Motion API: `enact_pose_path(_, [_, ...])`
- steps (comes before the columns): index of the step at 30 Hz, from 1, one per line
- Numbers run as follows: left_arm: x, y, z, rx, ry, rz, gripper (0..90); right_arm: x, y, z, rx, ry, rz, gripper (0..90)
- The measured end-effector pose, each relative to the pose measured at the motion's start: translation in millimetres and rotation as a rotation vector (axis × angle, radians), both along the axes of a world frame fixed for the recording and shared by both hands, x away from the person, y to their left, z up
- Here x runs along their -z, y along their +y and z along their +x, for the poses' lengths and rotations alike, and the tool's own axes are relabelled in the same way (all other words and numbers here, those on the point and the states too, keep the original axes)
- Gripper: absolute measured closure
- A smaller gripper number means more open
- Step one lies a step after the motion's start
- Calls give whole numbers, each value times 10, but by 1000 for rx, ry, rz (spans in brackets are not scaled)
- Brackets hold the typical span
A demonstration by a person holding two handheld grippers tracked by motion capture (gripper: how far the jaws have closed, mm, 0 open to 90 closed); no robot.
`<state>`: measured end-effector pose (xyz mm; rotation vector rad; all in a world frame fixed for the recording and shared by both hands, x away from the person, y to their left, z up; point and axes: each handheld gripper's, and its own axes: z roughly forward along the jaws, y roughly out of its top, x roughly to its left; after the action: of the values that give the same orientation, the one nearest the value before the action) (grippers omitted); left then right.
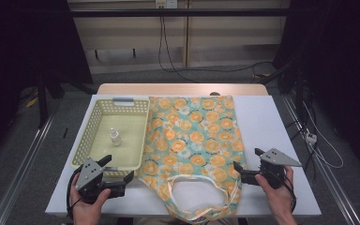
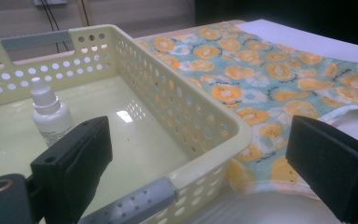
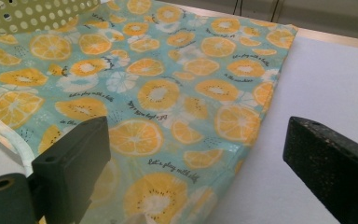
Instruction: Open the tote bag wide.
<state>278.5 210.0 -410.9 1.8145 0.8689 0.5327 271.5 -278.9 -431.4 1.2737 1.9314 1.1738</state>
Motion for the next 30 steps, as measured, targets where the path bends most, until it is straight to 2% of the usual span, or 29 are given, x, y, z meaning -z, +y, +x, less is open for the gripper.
enact_pose_path(6, [0,-7,19,-22,-3,-2,67,20,-8,7,-13,25,12,70])
enact_pose_path(10, [4,-10,29,-41,-2,3,68,24,-2,2,-12,25,0,79])
enact_pose_path(13, [13,-8,34,-40,3,2,68,9,27,5,-23,44,-11,79])
enact_pose_path(15, [17,-8,38,-34,5,-5,68,0,64,10,-53,81,-8,94])
enact_pose_path(21, [12,-34,36,-33,8,-10,83,-51,243,11,-129,125,-22,87])
enact_pose_path(26, [5,-73,9,-7,6,-27,83,-85,438,-31,-229,158,-51,76])
enact_pose_path(30, [12,-95,-3,13,5,-21,83,-117,591,-76,-303,168,-94,119])
